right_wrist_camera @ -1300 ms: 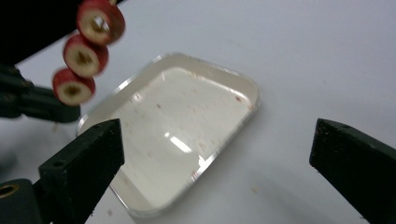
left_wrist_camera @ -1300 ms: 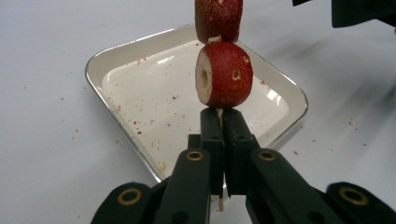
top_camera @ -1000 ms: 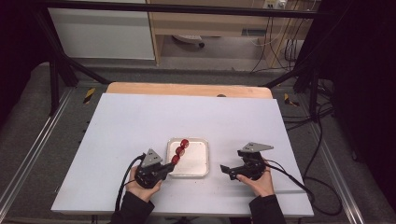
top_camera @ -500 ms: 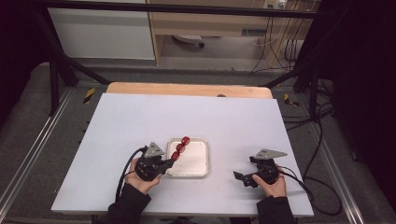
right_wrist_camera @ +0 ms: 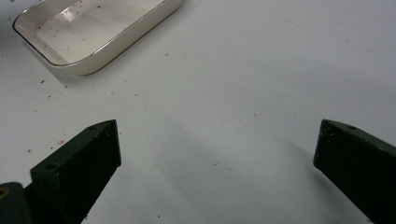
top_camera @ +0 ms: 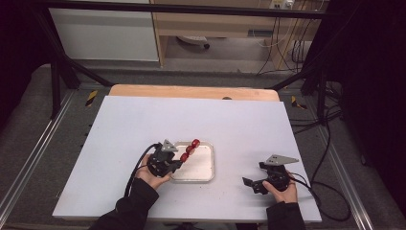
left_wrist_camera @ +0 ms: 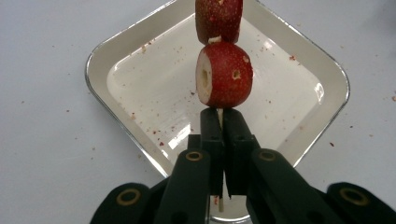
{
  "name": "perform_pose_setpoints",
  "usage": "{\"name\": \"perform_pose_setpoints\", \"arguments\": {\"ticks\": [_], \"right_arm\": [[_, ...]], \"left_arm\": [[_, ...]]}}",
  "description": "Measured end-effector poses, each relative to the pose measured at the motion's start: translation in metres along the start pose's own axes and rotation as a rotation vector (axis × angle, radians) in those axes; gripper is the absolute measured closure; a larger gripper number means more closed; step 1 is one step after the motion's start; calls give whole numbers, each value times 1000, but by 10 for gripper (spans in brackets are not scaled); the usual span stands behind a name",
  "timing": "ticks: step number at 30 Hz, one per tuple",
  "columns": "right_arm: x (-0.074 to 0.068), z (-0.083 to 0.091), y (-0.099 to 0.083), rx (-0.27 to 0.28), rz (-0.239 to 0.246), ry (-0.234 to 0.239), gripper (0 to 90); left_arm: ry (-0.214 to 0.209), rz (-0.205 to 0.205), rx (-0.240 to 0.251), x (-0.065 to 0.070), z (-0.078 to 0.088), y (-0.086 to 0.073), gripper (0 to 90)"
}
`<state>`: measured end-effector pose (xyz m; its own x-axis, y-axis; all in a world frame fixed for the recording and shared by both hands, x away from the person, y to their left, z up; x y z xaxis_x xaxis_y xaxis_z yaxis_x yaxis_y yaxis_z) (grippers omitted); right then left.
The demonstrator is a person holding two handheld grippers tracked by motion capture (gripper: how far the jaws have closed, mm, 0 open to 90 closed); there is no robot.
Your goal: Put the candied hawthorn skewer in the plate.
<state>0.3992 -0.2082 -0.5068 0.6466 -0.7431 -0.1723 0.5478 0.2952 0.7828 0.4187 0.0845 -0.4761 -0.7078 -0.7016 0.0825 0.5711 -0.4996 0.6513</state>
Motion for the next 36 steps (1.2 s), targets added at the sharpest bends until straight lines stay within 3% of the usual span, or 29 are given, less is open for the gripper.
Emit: {"name": "perform_pose_setpoints", "arguments": {"ticks": [15,28,36], "right_arm": [[-2,3,0,12,-16,19,12],[-2,3,0,11,-17,21,12],[-2,3,0,12,-17,20,13]], "left_arm": [[51,-16,-118,-2,-15,-3,877],[59,-16,-163,5,-23,-4,877],[62,-25,-156,6,-22,-4,862]]}}
Point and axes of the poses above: each handheld gripper's, and its own axes: z roughly backward along the jaws, y roughly out of its top, x roughly to its right, the point moved 8 cm from there along -z, roughly forward along the jaws, and after that the axes turned 1 degree about x, right-handed, at the moved point
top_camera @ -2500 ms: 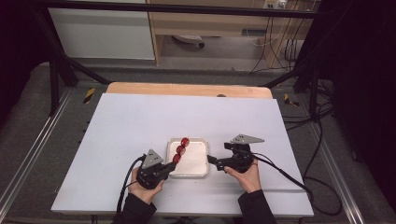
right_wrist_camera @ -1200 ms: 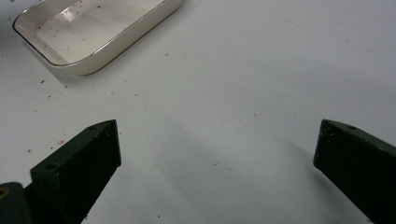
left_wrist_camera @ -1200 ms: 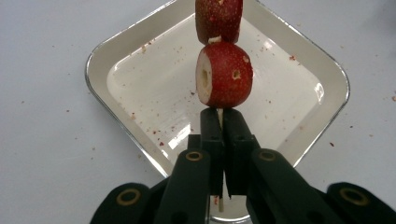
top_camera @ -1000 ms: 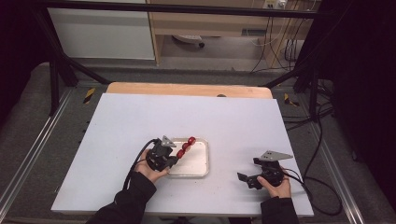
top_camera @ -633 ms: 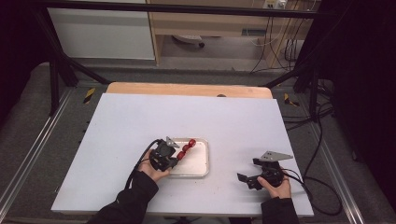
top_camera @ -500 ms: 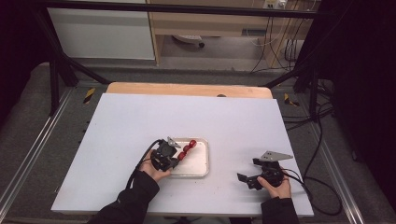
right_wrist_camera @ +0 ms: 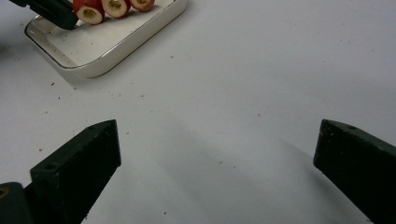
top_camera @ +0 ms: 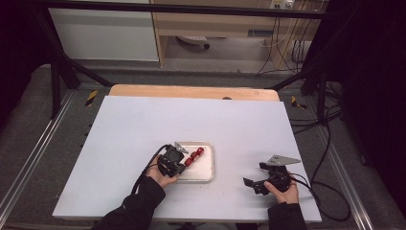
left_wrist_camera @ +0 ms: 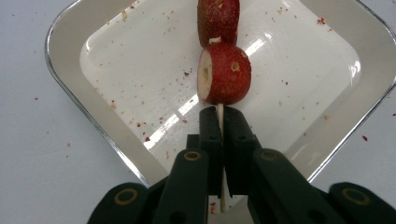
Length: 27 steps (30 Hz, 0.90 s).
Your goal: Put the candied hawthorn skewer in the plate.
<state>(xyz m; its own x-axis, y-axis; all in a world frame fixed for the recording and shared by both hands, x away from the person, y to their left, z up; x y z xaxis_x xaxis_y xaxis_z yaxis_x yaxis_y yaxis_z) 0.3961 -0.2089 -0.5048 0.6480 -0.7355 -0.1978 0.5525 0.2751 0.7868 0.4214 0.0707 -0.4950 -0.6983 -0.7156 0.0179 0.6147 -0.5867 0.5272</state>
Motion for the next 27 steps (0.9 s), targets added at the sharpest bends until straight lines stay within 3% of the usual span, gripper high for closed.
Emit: {"name": "perform_pose_setpoints", "arguments": {"ticks": [5,14,17,22,27], "right_arm": [[0,0,0,-1,-2,1,13],[0,-1,0,3,-6,-1,12],[0,-1,0,3,-6,-2,12],[0,0,0,2,-3,-2,11],[0,-1,0,-1,-7,-1,10]], "left_arm": [[-13,-11,47,-2,7,-1,793],[-81,-52,145,-7,30,-10,500],[-84,-67,174,-13,38,-14,412],[-96,-65,186,-24,48,-27,275],[-100,-28,213,-40,56,-44,161]]}}
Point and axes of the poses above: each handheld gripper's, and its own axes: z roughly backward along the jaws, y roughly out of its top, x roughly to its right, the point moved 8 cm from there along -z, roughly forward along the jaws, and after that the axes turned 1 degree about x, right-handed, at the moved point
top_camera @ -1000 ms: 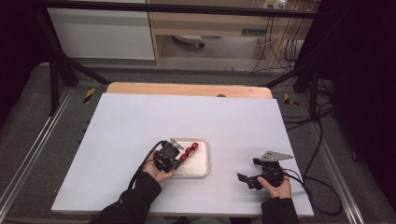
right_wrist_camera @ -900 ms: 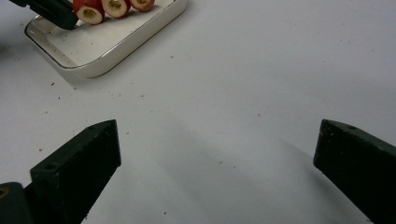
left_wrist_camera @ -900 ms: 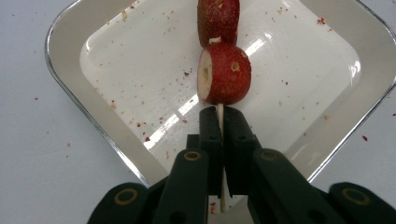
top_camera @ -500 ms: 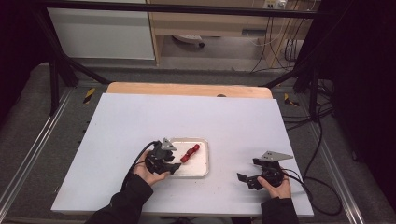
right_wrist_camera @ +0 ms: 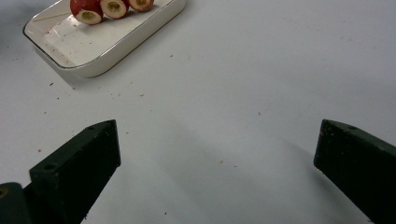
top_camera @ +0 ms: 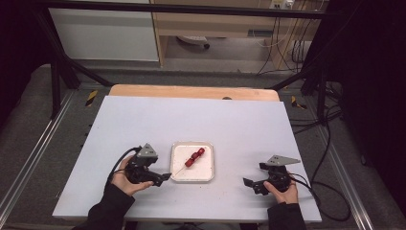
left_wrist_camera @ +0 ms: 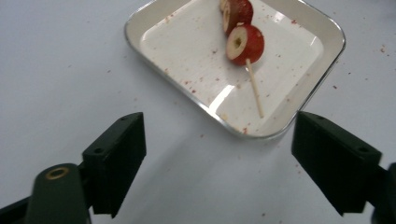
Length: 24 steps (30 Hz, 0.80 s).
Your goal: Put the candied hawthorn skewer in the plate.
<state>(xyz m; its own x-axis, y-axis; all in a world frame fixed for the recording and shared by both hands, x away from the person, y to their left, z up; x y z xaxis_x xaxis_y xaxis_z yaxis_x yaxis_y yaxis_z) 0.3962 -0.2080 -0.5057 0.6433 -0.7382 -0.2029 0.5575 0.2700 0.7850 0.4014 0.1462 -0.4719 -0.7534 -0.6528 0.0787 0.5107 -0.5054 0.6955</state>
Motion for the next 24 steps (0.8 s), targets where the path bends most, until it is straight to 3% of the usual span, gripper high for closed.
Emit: {"name": "perform_pose_setpoints", "arguments": {"ticks": [6,11,17,20,24], "right_arm": [[1,-1,-1,-7,7,-1,8],[0,-1,-2,-16,0,-3,6],[-1,-1,-4,-23,2,-3,6],[-1,-2,-4,-30,5,-1,6],[-1,-2,-5,-39,1,-4,6]], "left_arm": [[34,60,42,-21,13,-22,118],[36,107,88,-34,20,-42,116],[43,128,104,-44,26,-65,117],[50,148,113,-48,29,-70,117],[58,142,114,-49,30,-75,117]]}}
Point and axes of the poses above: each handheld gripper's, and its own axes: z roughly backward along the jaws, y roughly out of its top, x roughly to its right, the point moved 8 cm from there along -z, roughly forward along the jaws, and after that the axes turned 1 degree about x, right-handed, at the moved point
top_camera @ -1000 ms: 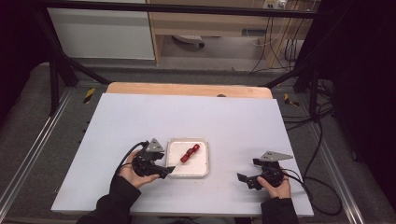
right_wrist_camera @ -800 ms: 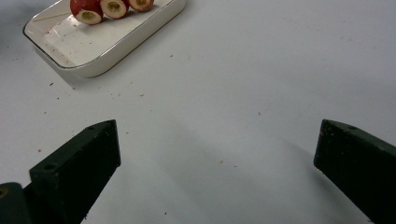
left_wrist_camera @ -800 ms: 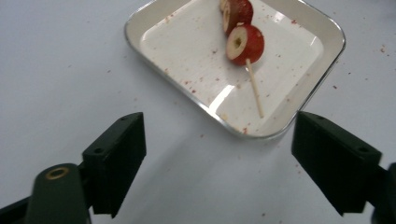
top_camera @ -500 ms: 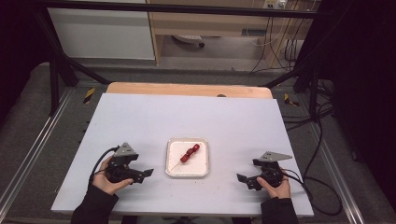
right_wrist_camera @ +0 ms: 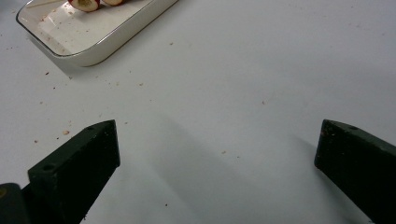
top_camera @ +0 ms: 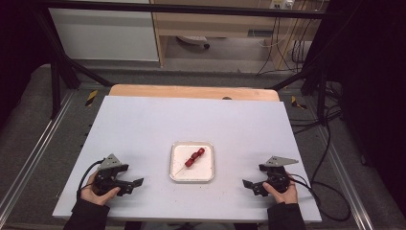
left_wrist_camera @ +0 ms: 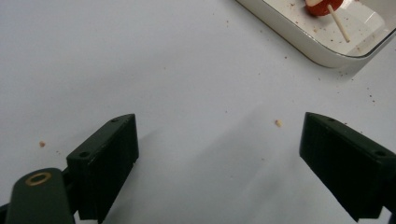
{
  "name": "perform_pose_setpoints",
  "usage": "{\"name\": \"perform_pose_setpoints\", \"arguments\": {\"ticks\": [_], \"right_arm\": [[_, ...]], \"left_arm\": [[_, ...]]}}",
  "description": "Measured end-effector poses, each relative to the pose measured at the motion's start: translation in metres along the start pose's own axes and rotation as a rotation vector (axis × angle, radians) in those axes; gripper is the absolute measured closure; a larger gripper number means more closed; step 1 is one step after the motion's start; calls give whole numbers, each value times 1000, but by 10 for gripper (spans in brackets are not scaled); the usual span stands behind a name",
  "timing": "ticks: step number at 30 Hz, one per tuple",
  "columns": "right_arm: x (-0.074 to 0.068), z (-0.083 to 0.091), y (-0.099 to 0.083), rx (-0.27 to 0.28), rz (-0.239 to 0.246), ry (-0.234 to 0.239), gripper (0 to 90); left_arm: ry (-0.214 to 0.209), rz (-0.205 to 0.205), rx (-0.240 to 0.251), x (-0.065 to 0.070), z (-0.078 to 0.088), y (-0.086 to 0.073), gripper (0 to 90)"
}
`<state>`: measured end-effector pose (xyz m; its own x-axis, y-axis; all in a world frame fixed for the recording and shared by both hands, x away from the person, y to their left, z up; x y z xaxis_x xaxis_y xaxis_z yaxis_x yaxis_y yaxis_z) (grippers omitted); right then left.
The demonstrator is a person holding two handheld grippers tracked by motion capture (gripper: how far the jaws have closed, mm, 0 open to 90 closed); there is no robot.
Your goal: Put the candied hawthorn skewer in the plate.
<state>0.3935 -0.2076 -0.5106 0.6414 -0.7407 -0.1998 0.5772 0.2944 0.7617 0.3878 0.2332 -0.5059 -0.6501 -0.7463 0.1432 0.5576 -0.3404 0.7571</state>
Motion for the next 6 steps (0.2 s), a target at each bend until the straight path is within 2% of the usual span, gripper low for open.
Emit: {"name": "perform_pose_setpoints", "arguments": {"ticks": [6], "right_arm": [[0,-1,0,-3,0,3,6]], "left_arm": [[2,0,1,-2,2,-1,117]]}}
Point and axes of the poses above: each handheld gripper's, and its own axes: z roughly backward along the jaws, y roughly out of its top, x roughly to its right, the point moved 8 cm from there along -z, roughly forward along the jaws, and after that the axes turned 1 degree about x, right-handed, at the moved point
